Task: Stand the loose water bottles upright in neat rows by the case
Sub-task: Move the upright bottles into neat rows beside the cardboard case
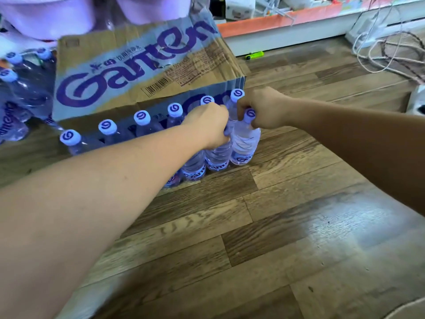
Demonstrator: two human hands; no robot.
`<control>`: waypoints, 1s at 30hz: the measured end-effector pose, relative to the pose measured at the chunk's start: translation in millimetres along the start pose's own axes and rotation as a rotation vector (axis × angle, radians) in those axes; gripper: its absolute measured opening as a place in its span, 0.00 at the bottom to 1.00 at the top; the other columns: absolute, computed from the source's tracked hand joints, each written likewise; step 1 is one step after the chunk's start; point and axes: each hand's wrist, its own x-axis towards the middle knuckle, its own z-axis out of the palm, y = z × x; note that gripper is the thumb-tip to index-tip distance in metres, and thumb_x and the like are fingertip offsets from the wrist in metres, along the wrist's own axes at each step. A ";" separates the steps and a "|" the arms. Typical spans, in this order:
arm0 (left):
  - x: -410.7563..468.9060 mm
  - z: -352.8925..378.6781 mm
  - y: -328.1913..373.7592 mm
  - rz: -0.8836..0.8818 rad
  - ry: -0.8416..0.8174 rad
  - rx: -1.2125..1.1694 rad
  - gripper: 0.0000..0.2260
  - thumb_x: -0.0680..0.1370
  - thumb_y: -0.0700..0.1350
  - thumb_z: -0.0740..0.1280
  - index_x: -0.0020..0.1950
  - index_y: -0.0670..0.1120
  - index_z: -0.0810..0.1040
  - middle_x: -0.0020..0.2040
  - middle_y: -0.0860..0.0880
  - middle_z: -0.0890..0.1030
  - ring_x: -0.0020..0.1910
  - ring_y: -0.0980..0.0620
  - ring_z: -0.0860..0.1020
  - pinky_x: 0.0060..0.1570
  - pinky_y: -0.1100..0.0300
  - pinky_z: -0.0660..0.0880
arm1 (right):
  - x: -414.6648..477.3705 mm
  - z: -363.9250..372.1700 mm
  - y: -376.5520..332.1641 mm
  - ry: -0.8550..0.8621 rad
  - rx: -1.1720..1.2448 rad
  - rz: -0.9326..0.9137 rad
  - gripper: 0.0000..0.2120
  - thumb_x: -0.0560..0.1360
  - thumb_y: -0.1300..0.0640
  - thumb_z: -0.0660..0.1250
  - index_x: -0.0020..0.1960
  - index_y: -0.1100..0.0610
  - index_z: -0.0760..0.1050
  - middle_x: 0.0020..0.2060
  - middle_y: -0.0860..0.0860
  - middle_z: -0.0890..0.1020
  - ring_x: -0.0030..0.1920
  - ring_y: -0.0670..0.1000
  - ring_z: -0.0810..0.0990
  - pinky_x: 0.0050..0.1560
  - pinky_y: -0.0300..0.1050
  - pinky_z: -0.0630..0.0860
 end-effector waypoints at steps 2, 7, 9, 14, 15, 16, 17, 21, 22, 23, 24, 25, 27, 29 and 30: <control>-0.8 8.8 0.1 -0.002 -0.017 -0.016 0.10 0.72 0.49 0.67 0.46 0.45 0.71 0.48 0.42 0.76 0.49 0.39 0.77 0.39 0.54 0.68 | 0.5 5.2 0.5 -0.020 -0.008 -0.004 0.16 0.69 0.66 0.69 0.55 0.56 0.79 0.54 0.56 0.79 0.54 0.58 0.77 0.44 0.40 0.65; 3.5 14.5 -1.5 -0.017 0.019 -0.029 0.14 0.72 0.49 0.67 0.52 0.42 0.72 0.52 0.41 0.77 0.49 0.39 0.77 0.39 0.54 0.68 | 2.2 9.9 3.0 -0.016 0.005 0.028 0.17 0.68 0.66 0.71 0.56 0.55 0.79 0.55 0.56 0.79 0.55 0.57 0.76 0.46 0.41 0.67; 5.0 15.0 -1.9 -0.025 0.029 -0.035 0.14 0.73 0.49 0.67 0.53 0.41 0.71 0.51 0.41 0.77 0.49 0.40 0.77 0.38 0.54 0.67 | 2.3 9.4 4.3 -0.013 0.009 0.039 0.17 0.68 0.66 0.71 0.56 0.55 0.79 0.54 0.55 0.79 0.54 0.57 0.76 0.47 0.43 0.69; 5.2 15.2 -1.8 -0.050 0.019 -0.028 0.16 0.74 0.49 0.67 0.54 0.41 0.70 0.52 0.41 0.76 0.47 0.40 0.76 0.37 0.53 0.67 | 3.2 12.1 6.8 -0.009 0.013 0.037 0.16 0.68 0.66 0.71 0.54 0.55 0.78 0.54 0.55 0.79 0.55 0.57 0.76 0.52 0.46 0.73; 5.1 14.8 -2.0 -0.055 0.019 -0.020 0.16 0.74 0.49 0.66 0.54 0.40 0.69 0.52 0.41 0.76 0.46 0.40 0.75 0.37 0.53 0.67 | 3.8 12.9 7.6 -0.013 0.012 0.037 0.16 0.68 0.66 0.70 0.54 0.54 0.78 0.55 0.56 0.79 0.56 0.57 0.76 0.54 0.48 0.74; 5.3 15.0 -2.3 -0.060 0.022 -0.017 0.15 0.74 0.49 0.66 0.54 0.40 0.69 0.53 0.40 0.75 0.46 0.40 0.75 0.37 0.52 0.67 | 4.0 13.4 8.2 -0.017 0.009 0.039 0.17 0.68 0.66 0.70 0.54 0.54 0.77 0.55 0.56 0.78 0.57 0.58 0.75 0.56 0.49 0.74; 5.6 15.4 -2.3 -0.064 0.025 -0.020 0.15 0.75 0.48 0.65 0.55 0.40 0.69 0.53 0.40 0.75 0.47 0.39 0.75 0.37 0.52 0.67 | 3.9 14.1 8.7 -0.020 0.007 0.040 0.17 0.68 0.65 0.69 0.55 0.53 0.77 0.56 0.57 0.77 0.58 0.58 0.74 0.58 0.51 0.73; 6.3 16.7 -0.5 -0.079 0.025 -0.019 0.15 0.76 0.48 0.64 0.56 0.40 0.68 0.54 0.40 0.74 0.50 0.38 0.76 0.38 0.52 0.67 | 2.3 16.2 9.8 -0.022 0.014 0.048 0.17 0.68 0.63 0.69 0.55 0.52 0.76 0.56 0.57 0.76 0.58 0.58 0.74 0.59 0.52 0.73; 6.1 16.4 -0.3 -0.077 0.023 -0.011 0.15 0.76 0.48 0.64 0.57 0.40 0.68 0.54 0.40 0.74 0.50 0.38 0.76 0.38 0.52 0.67 | 2.1 16.3 10.1 -0.025 0.015 0.051 0.16 0.69 0.63 0.69 0.55 0.51 0.76 0.56 0.57 0.76 0.58 0.58 0.74 0.58 0.51 0.73; 5.4 15.8 -0.1 -0.074 0.019 -0.004 0.15 0.76 0.48 0.63 0.57 0.40 0.68 0.54 0.40 0.74 0.50 0.38 0.76 0.38 0.52 0.67 | 2.0 16.5 10.2 -0.027 0.016 0.053 0.17 0.69 0.62 0.68 0.56 0.51 0.76 0.56 0.57 0.76 0.58 0.58 0.74 0.58 0.51 0.73; 4.8 15.4 -0.2 -0.070 0.012 0.003 0.15 0.76 0.48 0.63 0.58 0.40 0.68 0.54 0.40 0.73 0.50 0.37 0.76 0.38 0.51 0.67 | 2.0 16.4 10.0 -0.028 0.013 0.055 0.17 0.69 0.62 0.68 0.57 0.52 0.75 0.56 0.57 0.76 0.58 0.58 0.74 0.58 0.51 0.73; 4.1 15.1 -0.2 -0.065 0.006 0.009 0.14 0.77 0.48 0.62 0.57 0.41 0.69 0.54 0.40 0.73 0.49 0.37 0.75 0.39 0.51 0.68 | 2.5 16.6 10.1 -0.029 0.007 0.060 0.18 0.70 0.62 0.68 0.58 0.52 0.75 0.56 0.57 0.76 0.58 0.58 0.74 0.58 0.51 0.73; 3.1 14.9 0.3 -0.064 -0.005 0.015 0.12 0.77 0.48 0.61 0.55 0.41 0.70 0.53 0.40 0.72 0.49 0.38 0.75 0.39 0.51 0.68 | 2.7 17.2 9.6 -0.035 -0.004 0.082 0.19 0.71 0.61 0.67 0.62 0.53 0.73 0.56 0.58 0.76 0.58 0.59 0.74 0.54 0.47 0.72; 2.7 14.7 0.4 -0.067 -0.009 0.017 0.12 0.77 0.49 0.61 0.55 0.42 0.71 0.53 0.40 0.72 0.49 0.38 0.75 0.39 0.52 0.68 | 2.2 17.9 8.5 -0.033 -0.009 0.097 0.19 0.72 0.61 0.66 0.62 0.55 0.73 0.56 0.58 0.77 0.58 0.59 0.74 0.52 0.47 0.71; 2.6 14.9 0.2 -0.066 -0.009 0.018 0.12 0.77 0.49 0.61 0.55 0.42 0.71 0.53 0.40 0.72 0.49 0.38 0.75 0.39 0.52 0.68 | 1.9 18.2 7.8 -0.030 -0.014 0.097 0.18 0.72 0.62 0.66 0.61 0.55 0.74 0.56 0.58 0.77 0.57 0.59 0.75 0.52 0.47 0.72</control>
